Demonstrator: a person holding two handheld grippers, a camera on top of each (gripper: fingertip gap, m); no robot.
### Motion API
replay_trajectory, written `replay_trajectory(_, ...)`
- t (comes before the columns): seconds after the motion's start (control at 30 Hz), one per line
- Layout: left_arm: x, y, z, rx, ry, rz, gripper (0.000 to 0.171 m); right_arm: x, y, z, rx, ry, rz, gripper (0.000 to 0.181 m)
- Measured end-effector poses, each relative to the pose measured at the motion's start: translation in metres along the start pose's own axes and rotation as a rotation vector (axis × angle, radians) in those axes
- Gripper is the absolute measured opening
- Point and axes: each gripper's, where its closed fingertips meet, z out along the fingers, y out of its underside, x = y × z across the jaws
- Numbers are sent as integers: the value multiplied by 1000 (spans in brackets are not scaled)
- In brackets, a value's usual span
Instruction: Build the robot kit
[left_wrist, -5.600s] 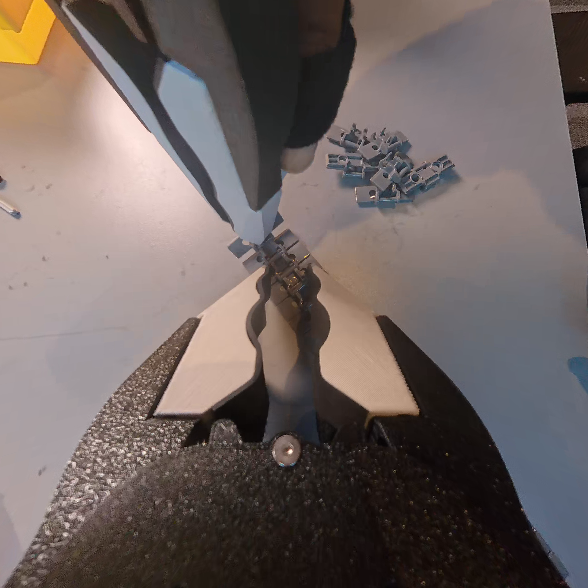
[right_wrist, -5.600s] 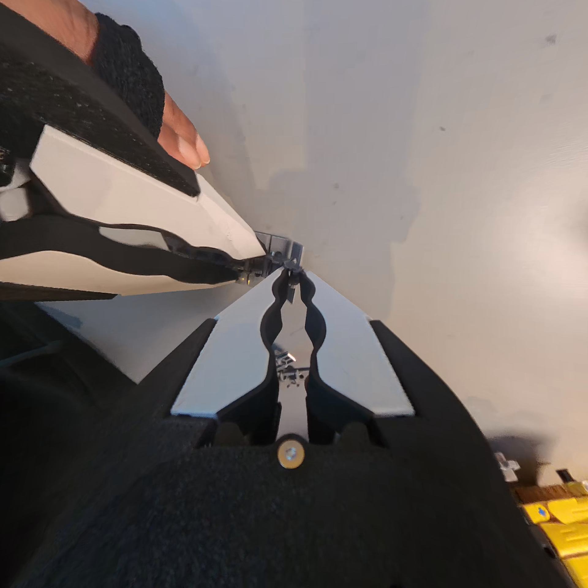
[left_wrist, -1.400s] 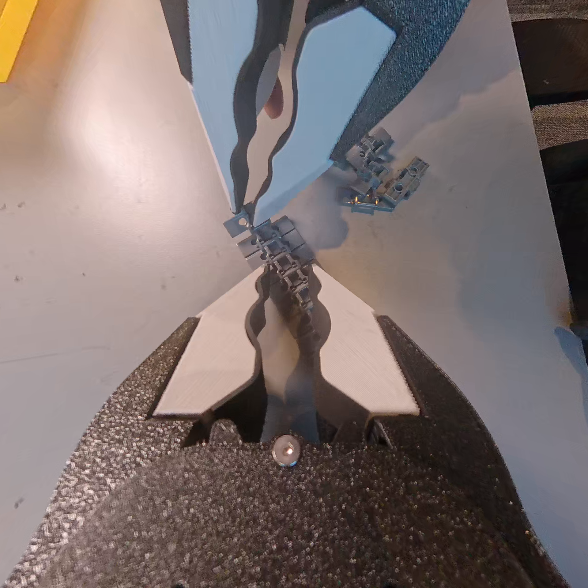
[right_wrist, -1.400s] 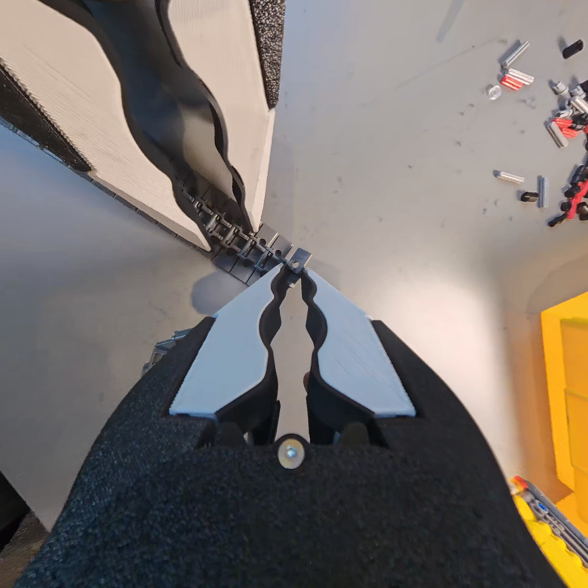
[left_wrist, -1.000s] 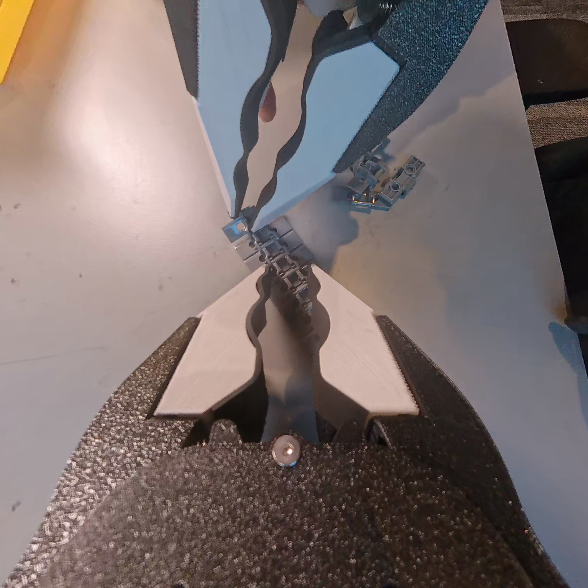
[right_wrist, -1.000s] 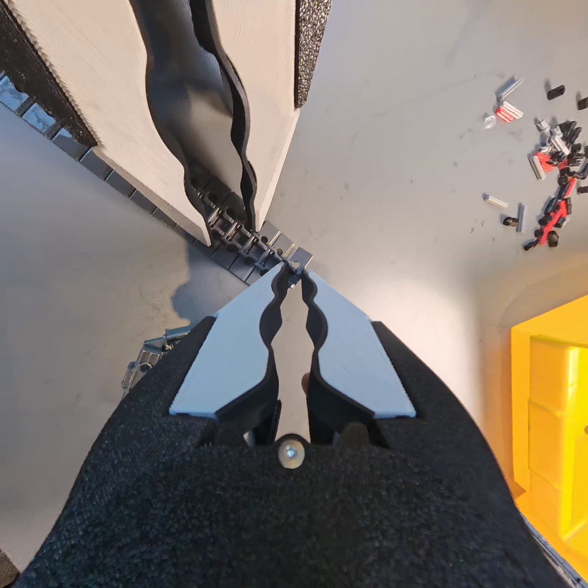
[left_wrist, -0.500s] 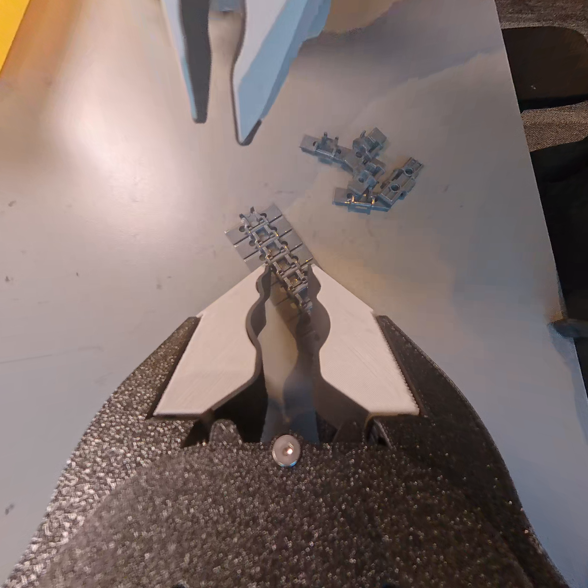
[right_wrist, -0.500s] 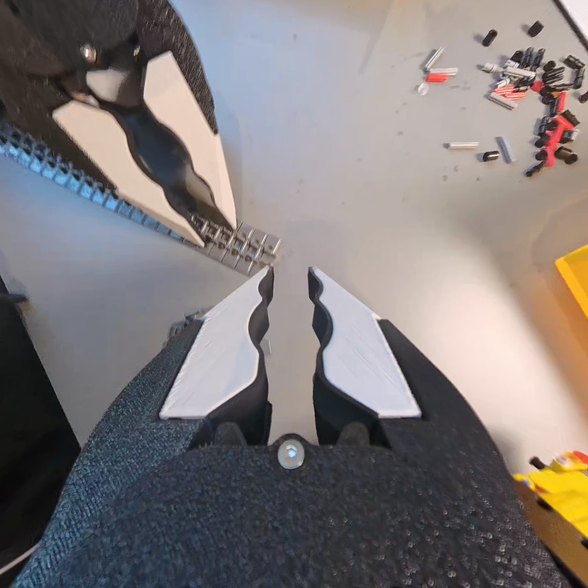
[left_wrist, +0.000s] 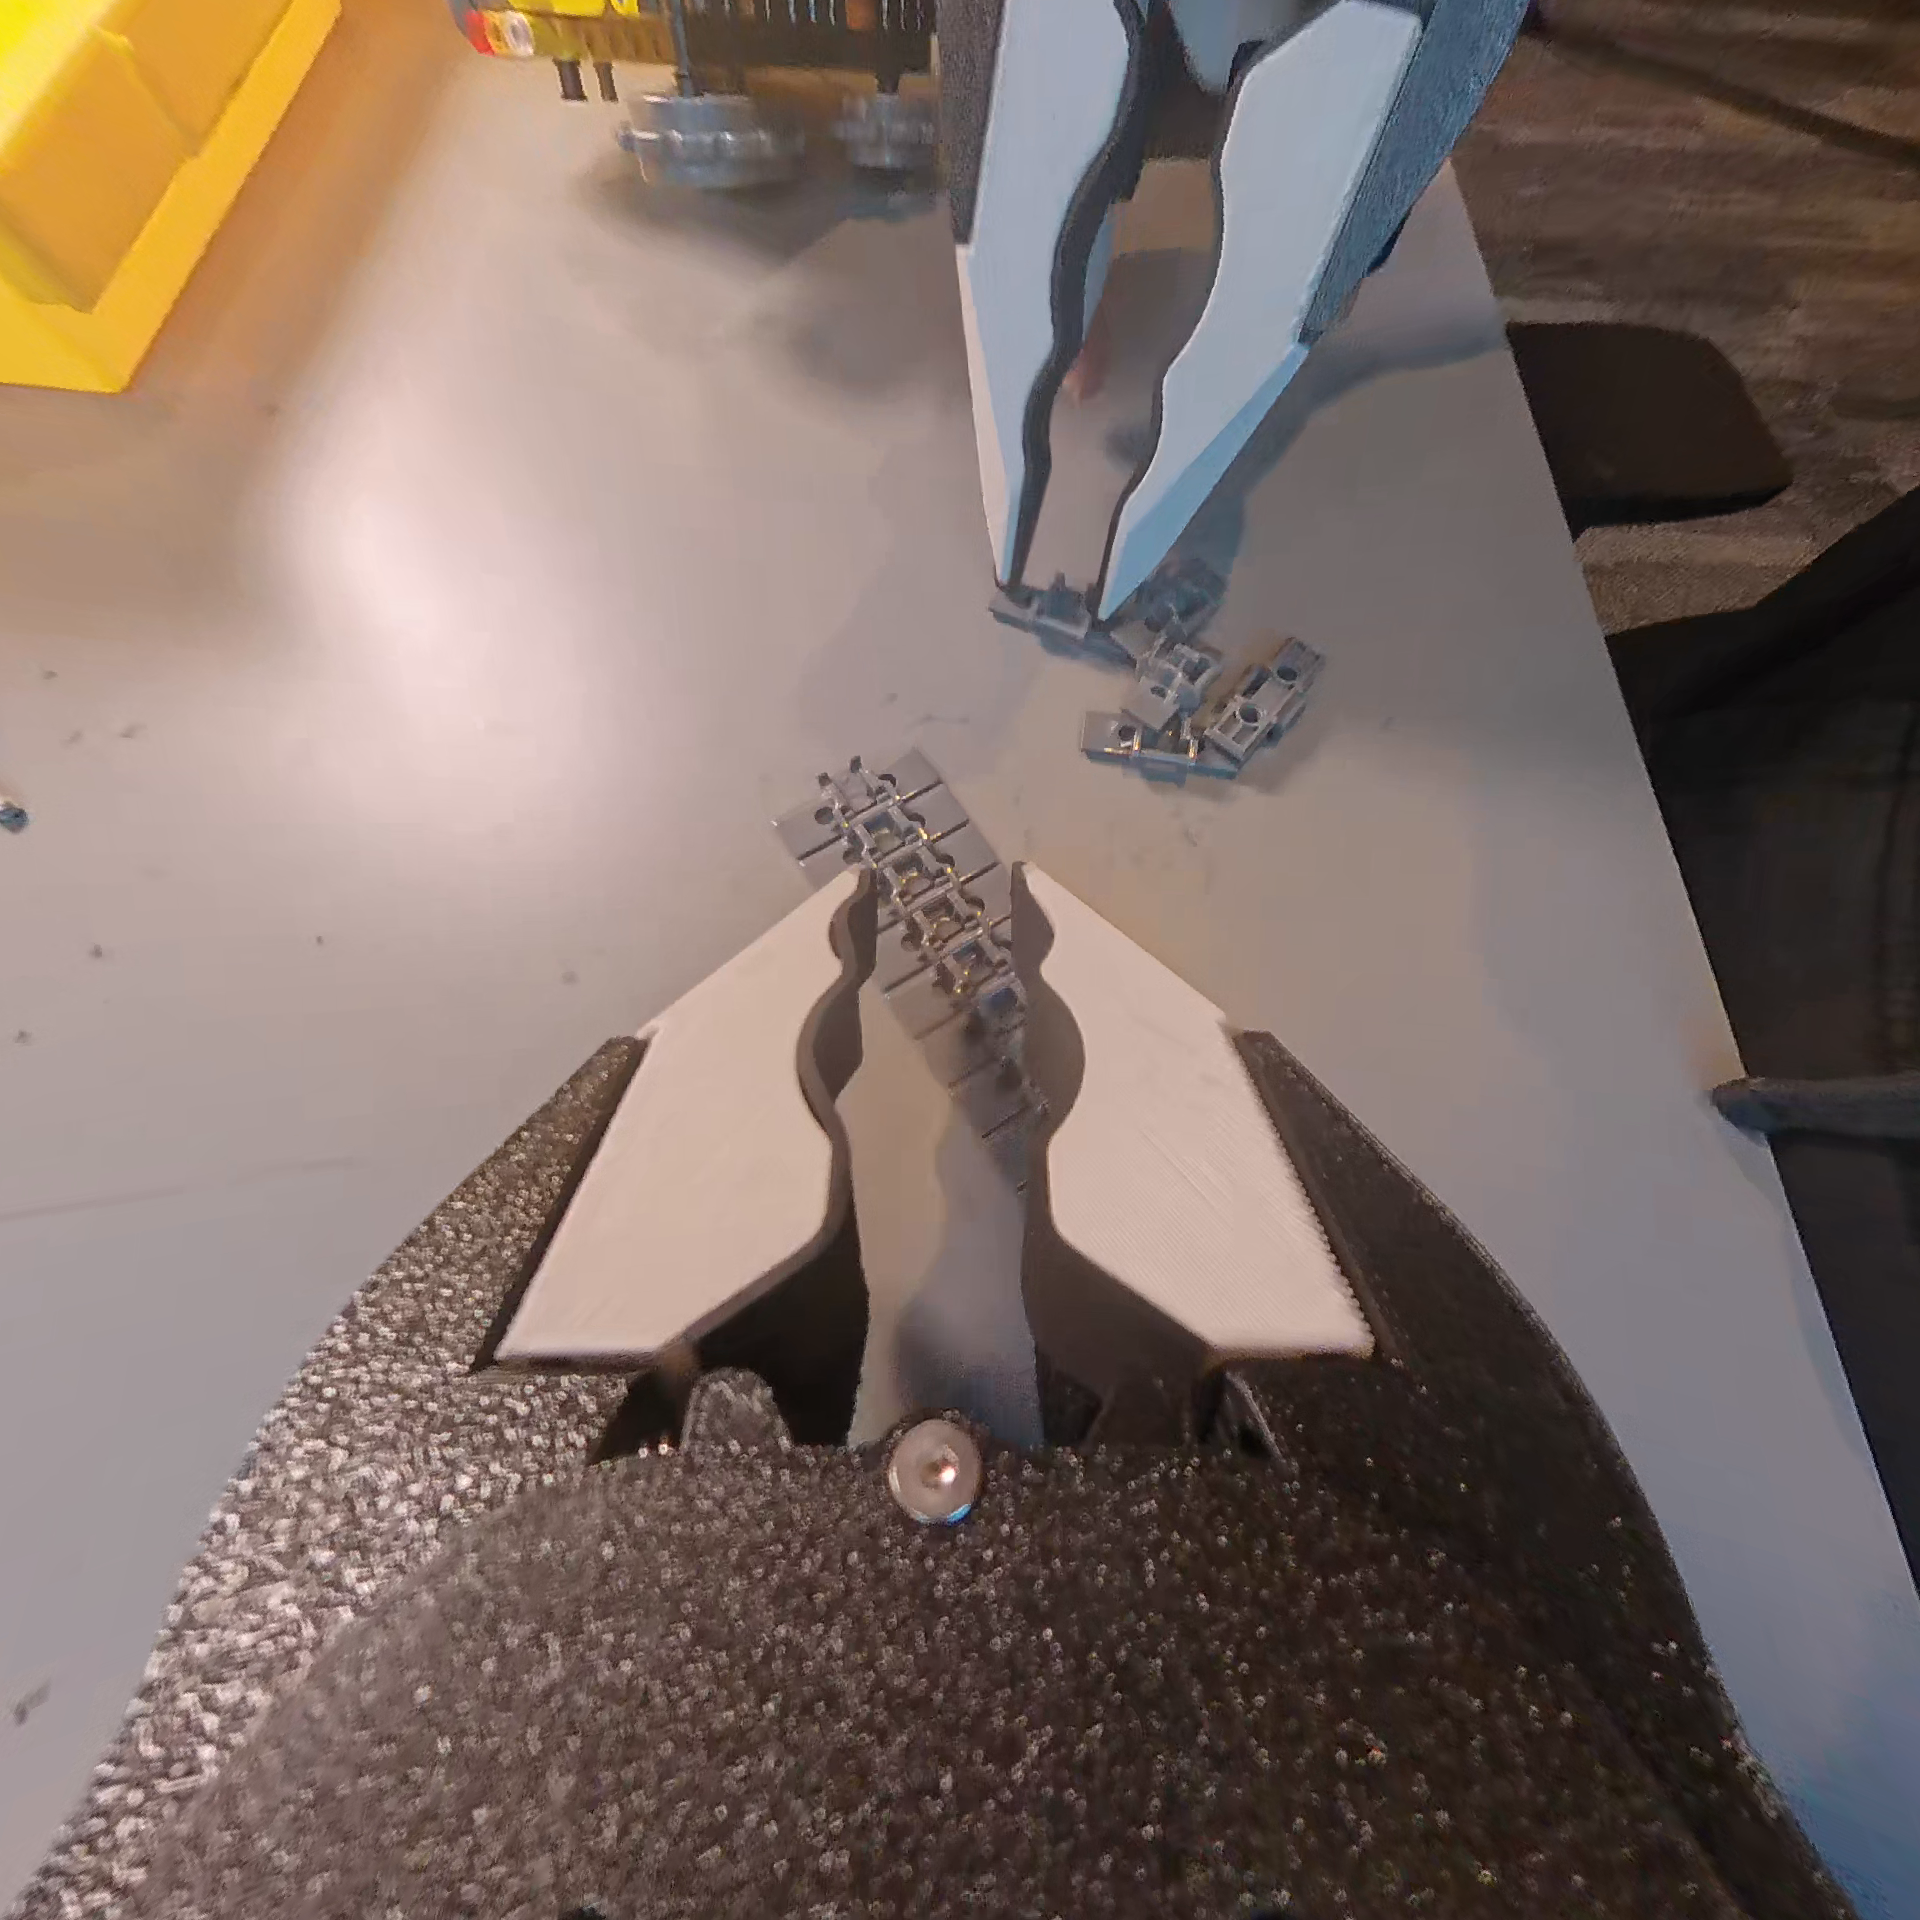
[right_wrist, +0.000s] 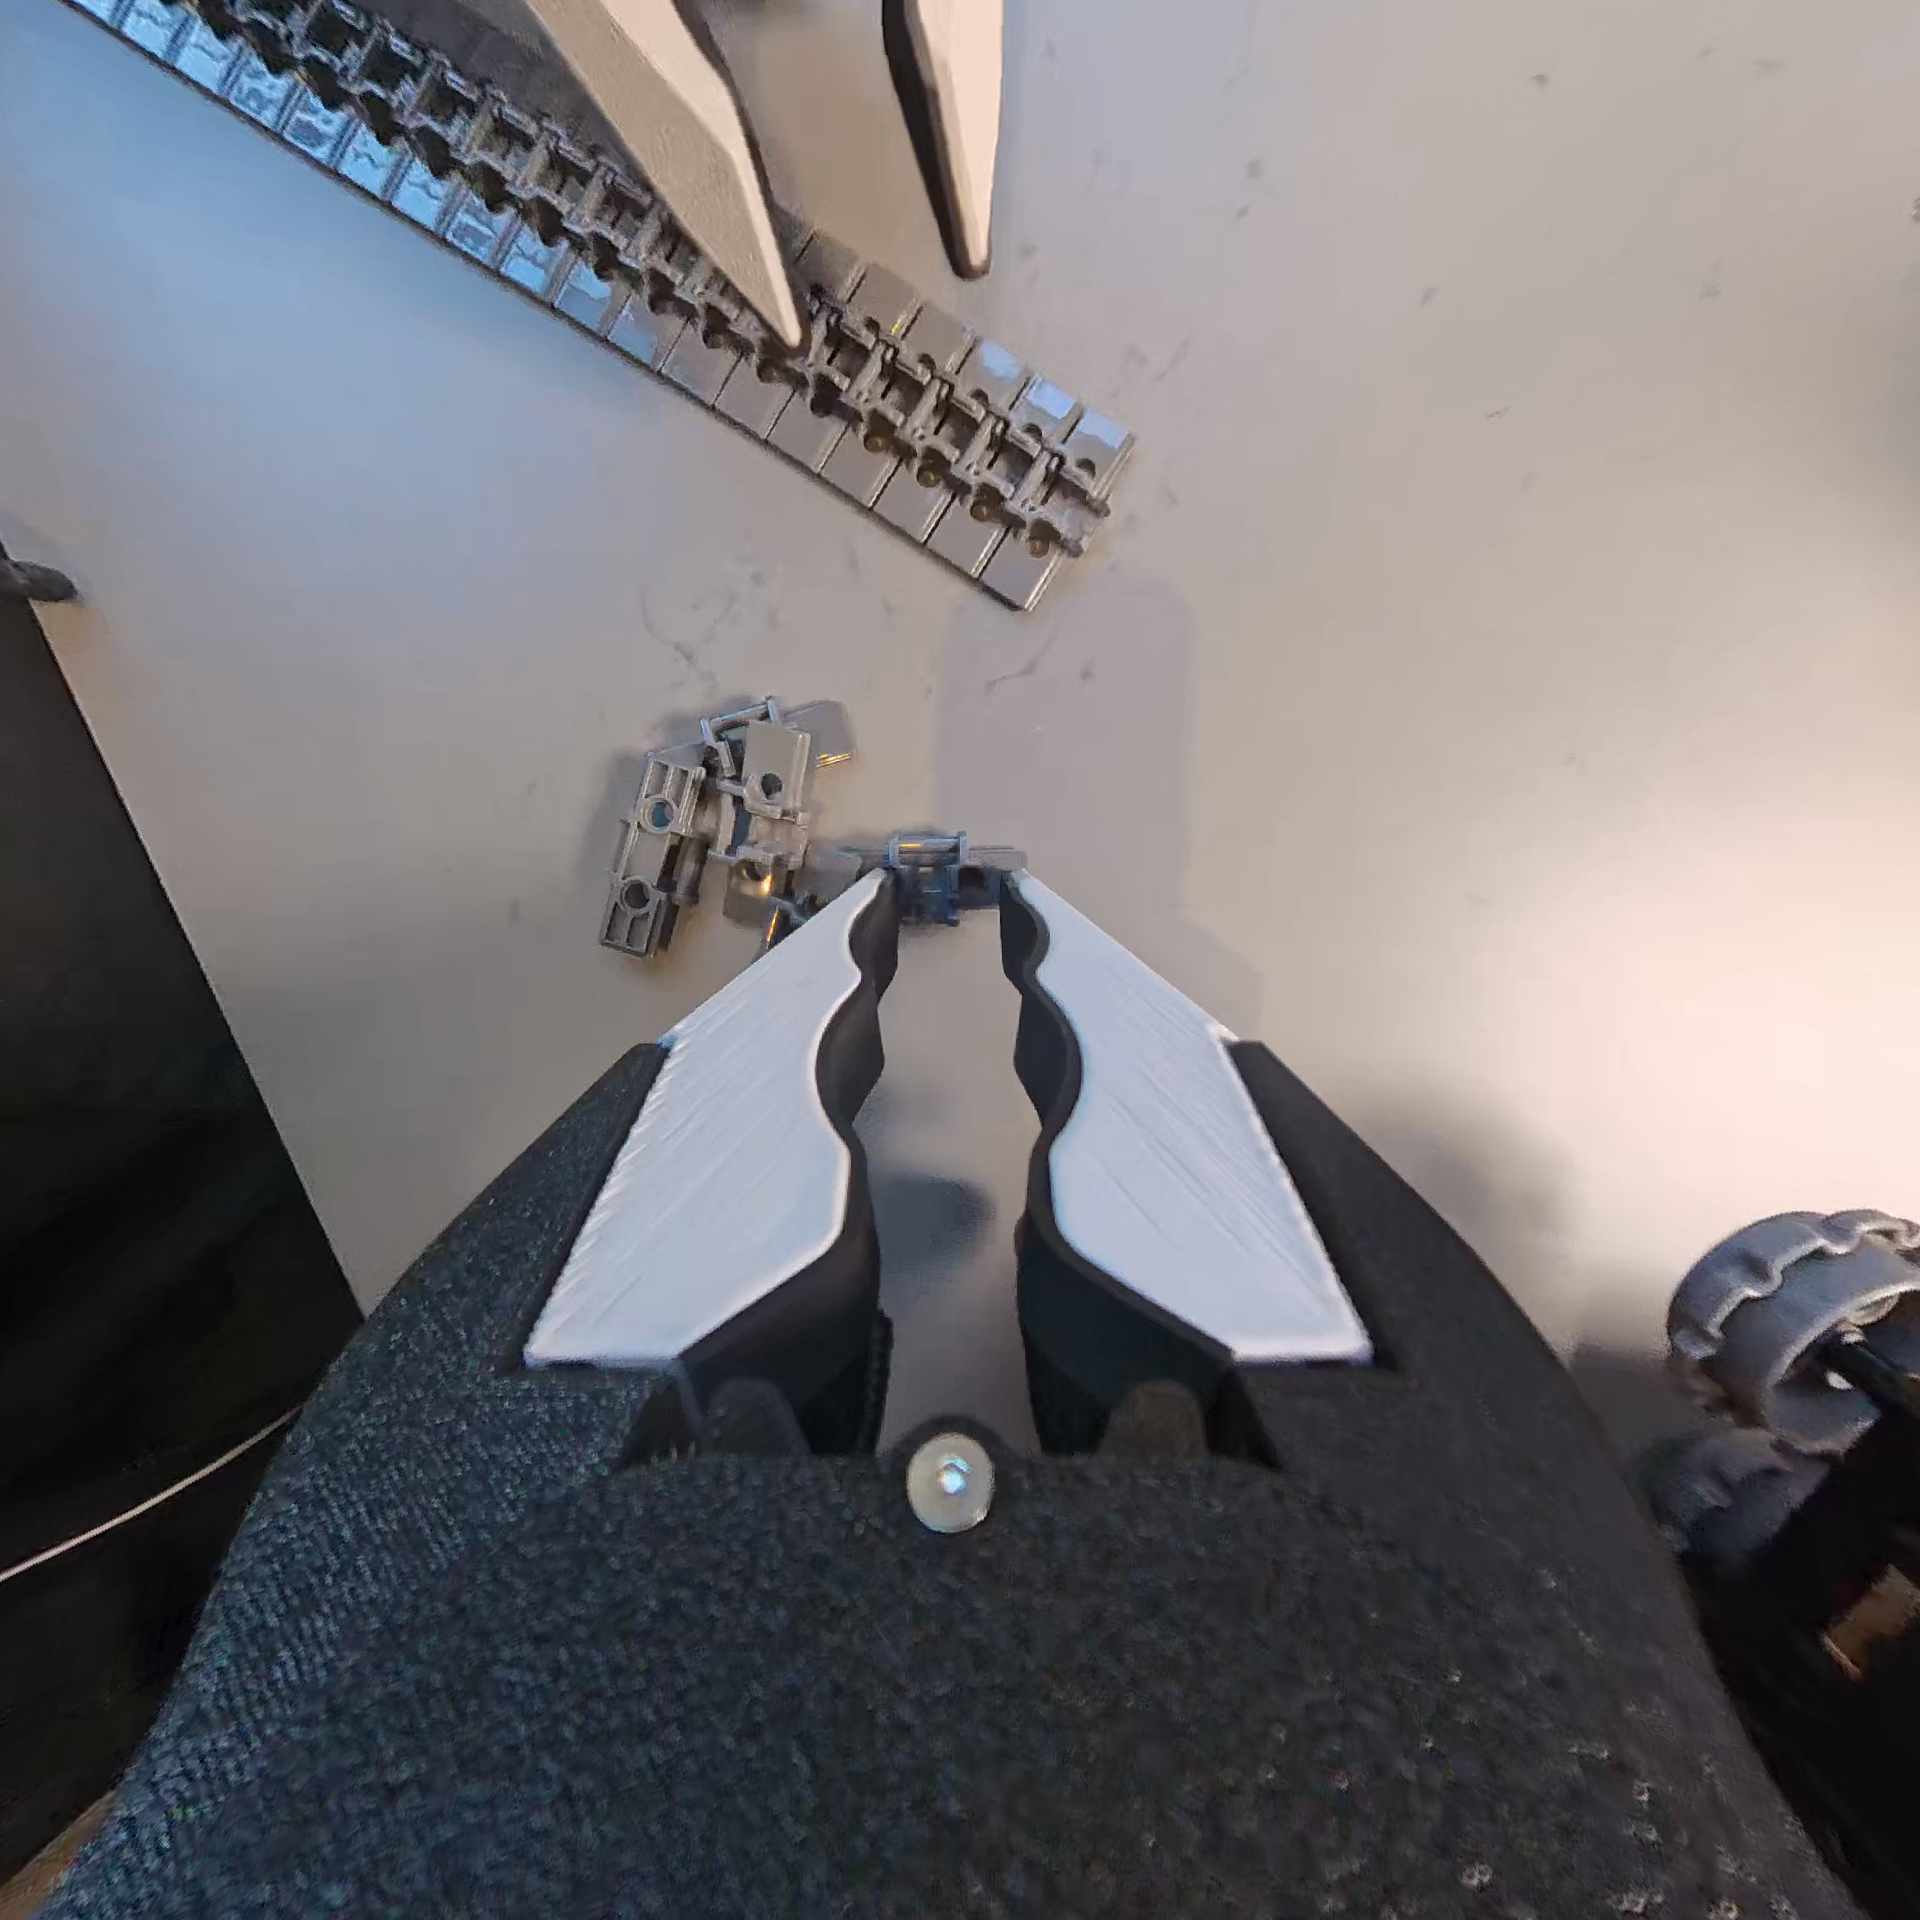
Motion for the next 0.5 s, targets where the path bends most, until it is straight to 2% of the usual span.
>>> replay_trajectory(0.07,2,-4,-1,27,18,-18,22,-1,-1,1,5,6,-35,11)
replay_trajectory(0.2,7,-13,-3,79,61,-59,22,4,-12,-2,55,85,-153,11)
replay_trajectory(0.4,16,-46,-18,278,212,-245,22,-10,-75,-31,290,260,-492,10)
replay_trajectory(0.5,21,-56,-27,355,315,-336,20,-22,-97,-39,336,326,-628,10)
